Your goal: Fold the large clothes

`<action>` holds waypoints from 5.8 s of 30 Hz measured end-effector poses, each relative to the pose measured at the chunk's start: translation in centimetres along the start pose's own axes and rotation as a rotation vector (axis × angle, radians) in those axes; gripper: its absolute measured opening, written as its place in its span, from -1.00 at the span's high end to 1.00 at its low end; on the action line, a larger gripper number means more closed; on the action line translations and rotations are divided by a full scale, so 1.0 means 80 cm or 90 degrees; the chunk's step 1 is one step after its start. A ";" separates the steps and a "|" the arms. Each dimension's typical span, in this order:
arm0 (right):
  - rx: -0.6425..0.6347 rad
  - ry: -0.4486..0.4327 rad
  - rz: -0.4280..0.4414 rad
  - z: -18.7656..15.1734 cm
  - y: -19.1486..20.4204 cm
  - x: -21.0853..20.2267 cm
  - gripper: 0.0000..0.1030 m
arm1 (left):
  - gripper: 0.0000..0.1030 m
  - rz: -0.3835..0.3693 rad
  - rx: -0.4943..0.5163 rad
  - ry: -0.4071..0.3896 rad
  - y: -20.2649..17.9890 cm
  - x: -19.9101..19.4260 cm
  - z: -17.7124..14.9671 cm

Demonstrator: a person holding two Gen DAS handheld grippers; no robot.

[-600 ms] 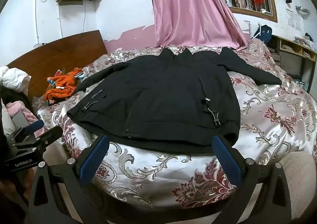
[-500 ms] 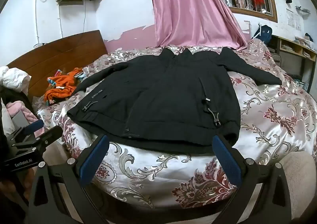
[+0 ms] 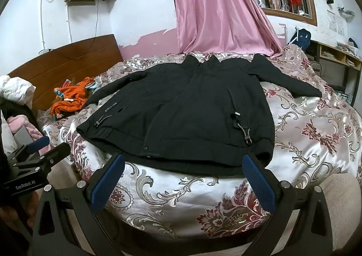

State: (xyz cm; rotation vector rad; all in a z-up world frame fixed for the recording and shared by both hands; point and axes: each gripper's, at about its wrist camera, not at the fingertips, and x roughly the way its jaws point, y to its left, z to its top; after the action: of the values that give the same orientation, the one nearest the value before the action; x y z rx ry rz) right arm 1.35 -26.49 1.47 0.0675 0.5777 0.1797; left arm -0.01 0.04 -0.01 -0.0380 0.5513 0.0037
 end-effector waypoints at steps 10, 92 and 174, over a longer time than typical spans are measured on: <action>0.000 0.000 0.000 0.001 0.001 0.000 -0.98 | -0.99 0.000 -0.001 -0.002 0.000 0.000 0.000; 0.013 0.019 -0.005 -0.001 -0.006 0.009 -0.98 | -0.99 -0.030 -0.039 0.077 0.003 0.038 0.015; 0.747 -0.205 0.007 0.169 -0.697 0.450 0.91 | -1.00 -0.123 0.011 0.316 -0.376 0.613 0.264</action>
State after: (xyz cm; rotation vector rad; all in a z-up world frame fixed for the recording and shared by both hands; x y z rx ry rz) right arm 46.73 -74.65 -12.87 1.2145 0.2941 -0.1798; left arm 53.27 -29.54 -6.66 -0.0764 1.0418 -0.2042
